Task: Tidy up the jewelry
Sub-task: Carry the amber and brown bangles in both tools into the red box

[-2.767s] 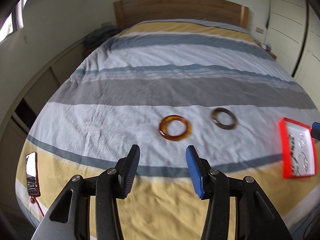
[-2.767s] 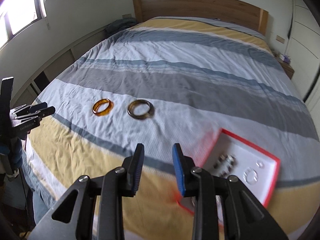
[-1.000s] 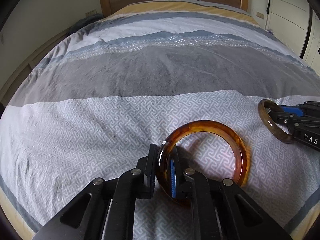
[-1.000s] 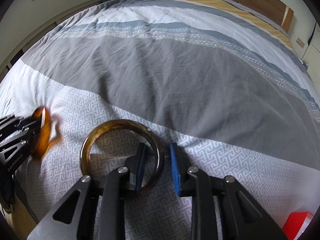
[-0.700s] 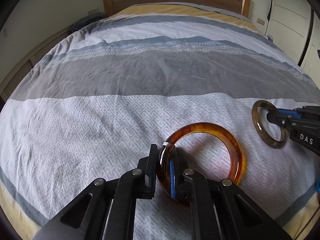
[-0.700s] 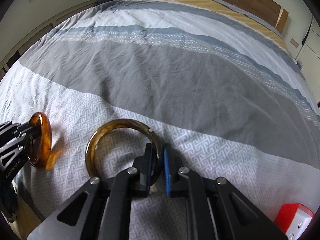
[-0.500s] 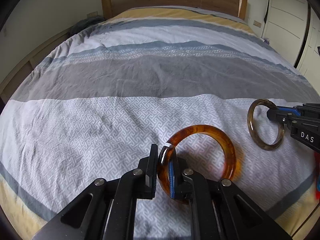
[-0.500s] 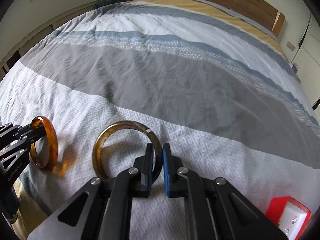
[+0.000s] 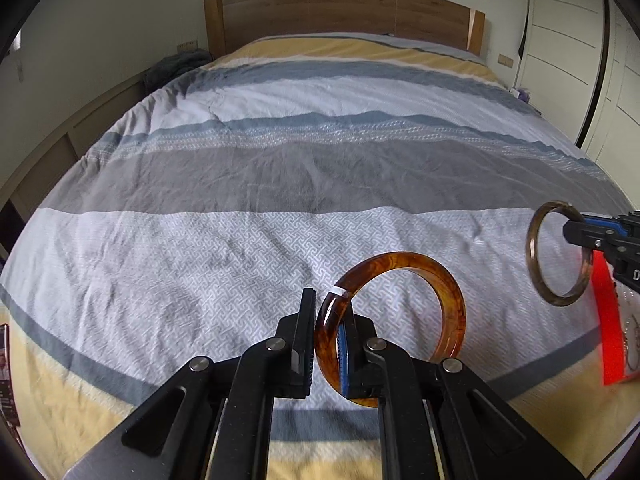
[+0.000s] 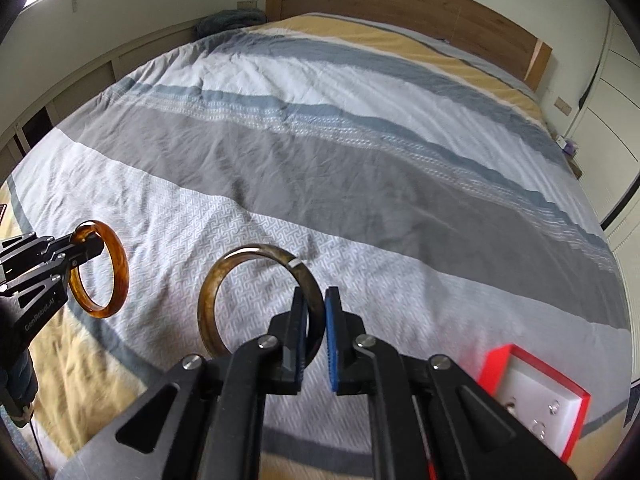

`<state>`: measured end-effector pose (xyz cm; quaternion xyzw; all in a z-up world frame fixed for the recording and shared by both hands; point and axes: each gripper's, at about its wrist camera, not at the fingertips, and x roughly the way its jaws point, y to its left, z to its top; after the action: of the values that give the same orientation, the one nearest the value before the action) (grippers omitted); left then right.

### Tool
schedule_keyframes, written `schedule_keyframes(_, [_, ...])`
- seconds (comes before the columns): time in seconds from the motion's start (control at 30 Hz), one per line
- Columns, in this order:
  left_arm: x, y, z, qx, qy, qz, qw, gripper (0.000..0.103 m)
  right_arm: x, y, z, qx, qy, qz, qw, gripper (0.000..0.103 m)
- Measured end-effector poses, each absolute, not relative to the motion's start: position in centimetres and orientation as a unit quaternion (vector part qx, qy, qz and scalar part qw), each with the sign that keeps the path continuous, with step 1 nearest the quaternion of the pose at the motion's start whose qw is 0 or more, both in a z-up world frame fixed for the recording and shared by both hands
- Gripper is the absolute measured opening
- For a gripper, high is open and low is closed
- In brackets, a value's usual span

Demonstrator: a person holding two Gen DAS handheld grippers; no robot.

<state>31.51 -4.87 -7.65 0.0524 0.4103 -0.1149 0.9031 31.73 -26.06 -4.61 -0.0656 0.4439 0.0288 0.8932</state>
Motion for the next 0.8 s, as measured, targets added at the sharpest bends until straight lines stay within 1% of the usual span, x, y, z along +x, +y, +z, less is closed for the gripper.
schedule_keyframes(0.23, [29.3, -5.4, -5.1, 0.059, 0.395, -0.12, 0.909, 0.009, 28.1, -28.7, -1.6, -0.05, 0.425, 0.013, 0.904, 0.008])
schedule_keyframes(0.47, [27.2, -8.0, -2.8, 0.069, 0.379, -0.138, 0.912, 0.009, 23.7, -33.7, 1.2, -0.037, 0.406, -0.016, 0.913, 0.008])
schedule_keyframes(0.67, [25.7, -13.0, -1.4, 0.079, 0.369, -0.176, 0.909, 0.009, 19.7, -39.9, 2.4, -0.022, 0.4, -0.059, 0.914, 0.008])
schedule_keyframes(0.8, [24.8, -17.1, -1.3, 0.087, 0.369, -0.209, 0.902, 0.009, 17.7, -44.4, 1.8, -0.005, 0.406, -0.087, 0.91, 0.008])
